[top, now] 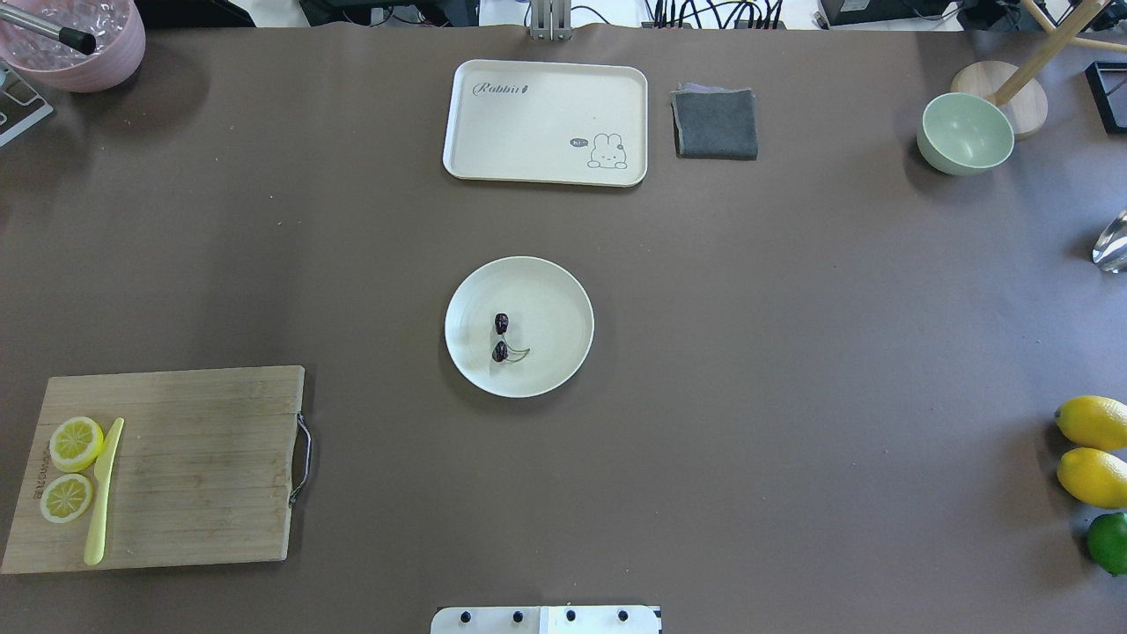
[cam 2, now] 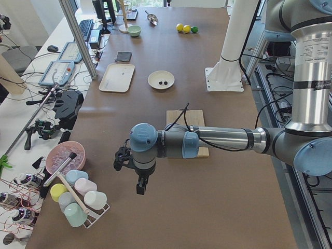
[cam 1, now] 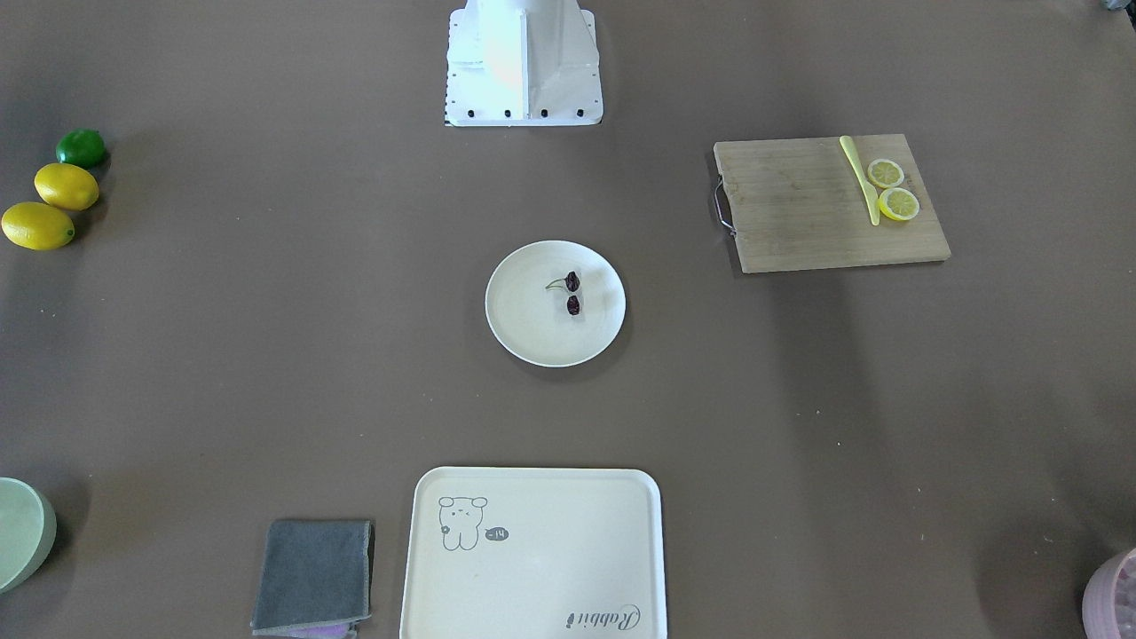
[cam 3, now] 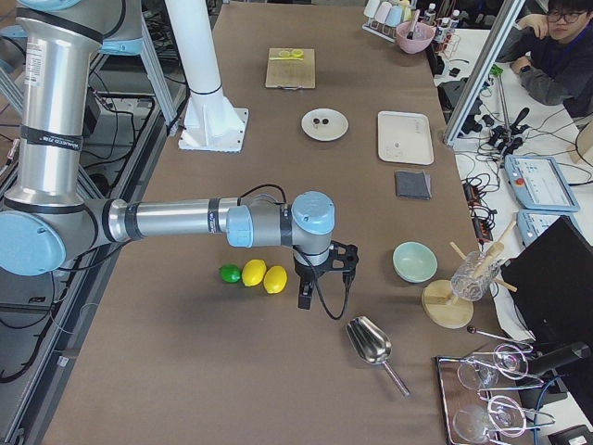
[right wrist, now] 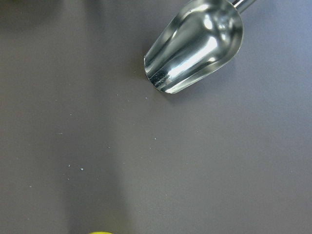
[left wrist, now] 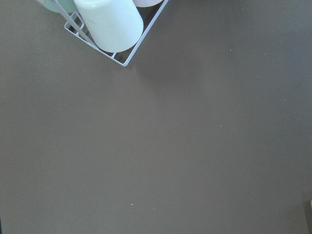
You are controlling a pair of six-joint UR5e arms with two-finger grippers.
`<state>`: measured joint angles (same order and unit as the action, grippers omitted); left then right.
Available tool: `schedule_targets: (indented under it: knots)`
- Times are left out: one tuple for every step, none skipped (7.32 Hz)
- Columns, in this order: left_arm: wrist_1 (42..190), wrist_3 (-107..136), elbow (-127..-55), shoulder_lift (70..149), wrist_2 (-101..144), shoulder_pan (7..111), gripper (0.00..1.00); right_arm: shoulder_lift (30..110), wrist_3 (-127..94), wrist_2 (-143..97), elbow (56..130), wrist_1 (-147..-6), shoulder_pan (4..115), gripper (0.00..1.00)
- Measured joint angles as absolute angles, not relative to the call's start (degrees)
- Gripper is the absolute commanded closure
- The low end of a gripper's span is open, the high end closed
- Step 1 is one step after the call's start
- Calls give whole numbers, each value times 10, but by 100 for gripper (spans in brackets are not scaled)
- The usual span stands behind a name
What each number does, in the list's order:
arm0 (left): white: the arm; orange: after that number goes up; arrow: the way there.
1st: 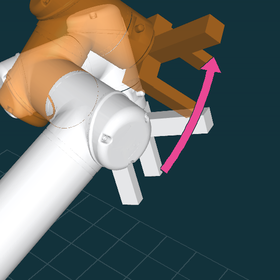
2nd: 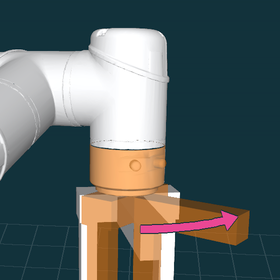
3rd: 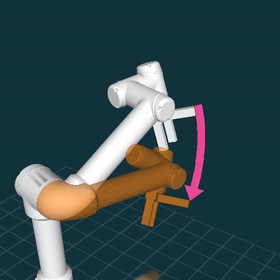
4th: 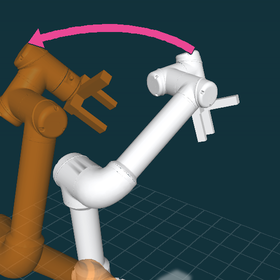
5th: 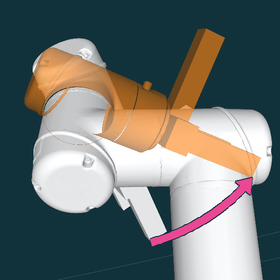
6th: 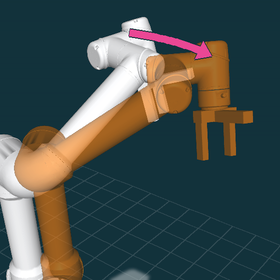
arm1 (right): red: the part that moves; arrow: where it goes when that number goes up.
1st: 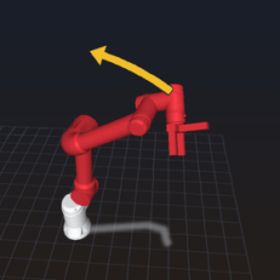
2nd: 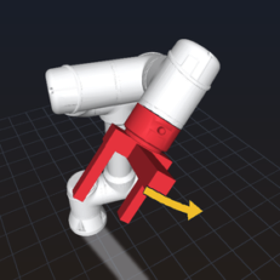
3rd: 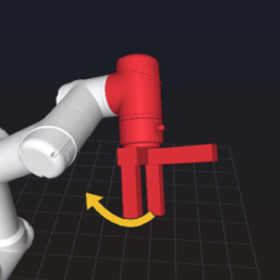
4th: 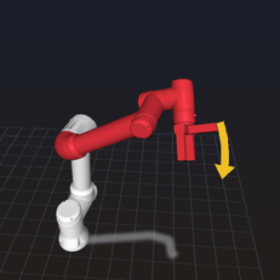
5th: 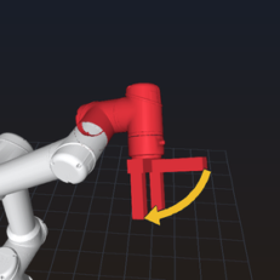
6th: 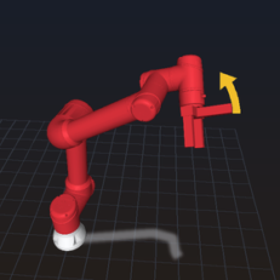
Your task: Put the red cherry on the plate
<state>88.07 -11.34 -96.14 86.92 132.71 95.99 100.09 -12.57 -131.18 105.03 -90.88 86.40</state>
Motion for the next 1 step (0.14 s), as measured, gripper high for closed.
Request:
schedule_targets:
  knots:
    - [881,-113,-961,869,1327,960,2,1001,-126,-1312,1050,-909,864,0]
